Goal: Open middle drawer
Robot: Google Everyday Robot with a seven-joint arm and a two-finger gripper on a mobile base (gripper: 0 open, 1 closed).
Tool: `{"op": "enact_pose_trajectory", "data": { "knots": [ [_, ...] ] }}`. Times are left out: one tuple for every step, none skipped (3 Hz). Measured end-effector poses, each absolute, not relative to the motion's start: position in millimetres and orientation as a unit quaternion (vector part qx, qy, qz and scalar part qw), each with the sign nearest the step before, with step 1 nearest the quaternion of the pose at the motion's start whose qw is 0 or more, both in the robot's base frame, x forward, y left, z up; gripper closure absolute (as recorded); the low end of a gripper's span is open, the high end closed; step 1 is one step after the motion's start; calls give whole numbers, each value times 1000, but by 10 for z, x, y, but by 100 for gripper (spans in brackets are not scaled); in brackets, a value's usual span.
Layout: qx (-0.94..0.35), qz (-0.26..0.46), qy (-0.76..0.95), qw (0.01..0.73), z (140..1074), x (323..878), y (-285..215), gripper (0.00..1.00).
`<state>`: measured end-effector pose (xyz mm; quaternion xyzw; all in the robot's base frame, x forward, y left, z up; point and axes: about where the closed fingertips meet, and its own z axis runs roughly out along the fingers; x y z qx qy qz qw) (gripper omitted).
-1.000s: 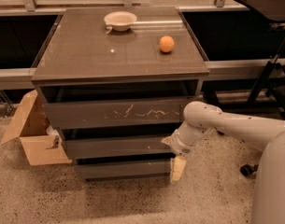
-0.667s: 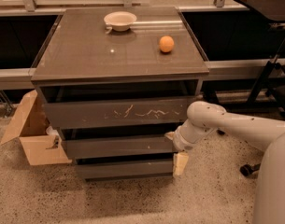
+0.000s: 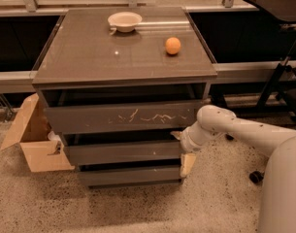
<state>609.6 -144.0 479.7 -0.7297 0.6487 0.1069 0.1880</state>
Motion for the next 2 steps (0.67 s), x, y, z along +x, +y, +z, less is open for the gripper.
{"op": "enact_pose_trajectory", "data": {
  "knots": [
    [-731, 110, 647, 188, 4601, 6255, -1424, 0],
    [-728, 123, 650, 180, 4370, 6369, -1410, 19]
  ]
}}
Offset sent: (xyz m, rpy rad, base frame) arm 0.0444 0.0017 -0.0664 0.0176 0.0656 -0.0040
